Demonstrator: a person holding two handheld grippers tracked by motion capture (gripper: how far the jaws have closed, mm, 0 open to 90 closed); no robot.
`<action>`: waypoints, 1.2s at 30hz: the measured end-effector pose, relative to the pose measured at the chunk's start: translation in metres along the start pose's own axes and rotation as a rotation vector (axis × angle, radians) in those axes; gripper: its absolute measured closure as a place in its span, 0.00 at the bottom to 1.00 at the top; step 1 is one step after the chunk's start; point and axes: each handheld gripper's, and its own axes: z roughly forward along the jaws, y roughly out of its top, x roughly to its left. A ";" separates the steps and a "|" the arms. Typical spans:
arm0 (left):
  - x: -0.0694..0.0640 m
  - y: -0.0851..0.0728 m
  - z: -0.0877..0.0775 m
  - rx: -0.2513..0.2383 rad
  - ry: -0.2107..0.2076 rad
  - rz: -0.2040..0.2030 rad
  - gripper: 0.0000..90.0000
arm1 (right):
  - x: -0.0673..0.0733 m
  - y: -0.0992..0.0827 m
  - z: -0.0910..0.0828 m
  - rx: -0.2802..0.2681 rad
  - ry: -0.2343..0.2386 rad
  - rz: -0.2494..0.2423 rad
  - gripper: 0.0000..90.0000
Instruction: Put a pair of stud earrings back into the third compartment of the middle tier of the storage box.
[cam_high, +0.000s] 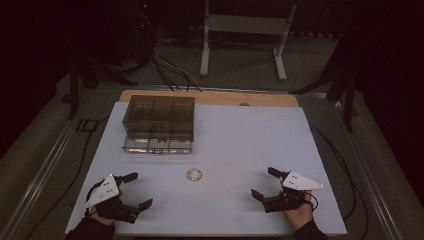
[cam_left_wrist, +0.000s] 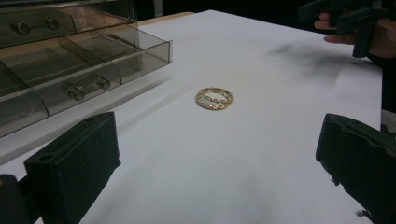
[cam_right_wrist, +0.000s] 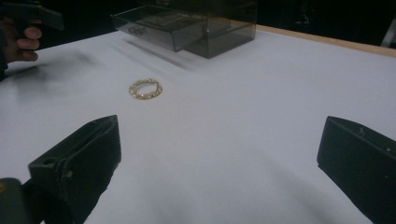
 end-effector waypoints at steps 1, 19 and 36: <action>0.000 0.000 0.000 -0.001 -0.001 -0.001 0.01 | 0.000 0.000 0.000 0.005 0.006 0.006 0.00; 0.001 -0.002 0.000 -0.028 -0.008 -0.015 0.01 | 0.001 0.015 -0.001 0.013 -0.007 0.025 0.00; 0.000 -0.001 0.002 -0.027 -0.025 -0.007 0.01 | 0.008 0.063 0.021 -0.032 -0.003 0.001 0.00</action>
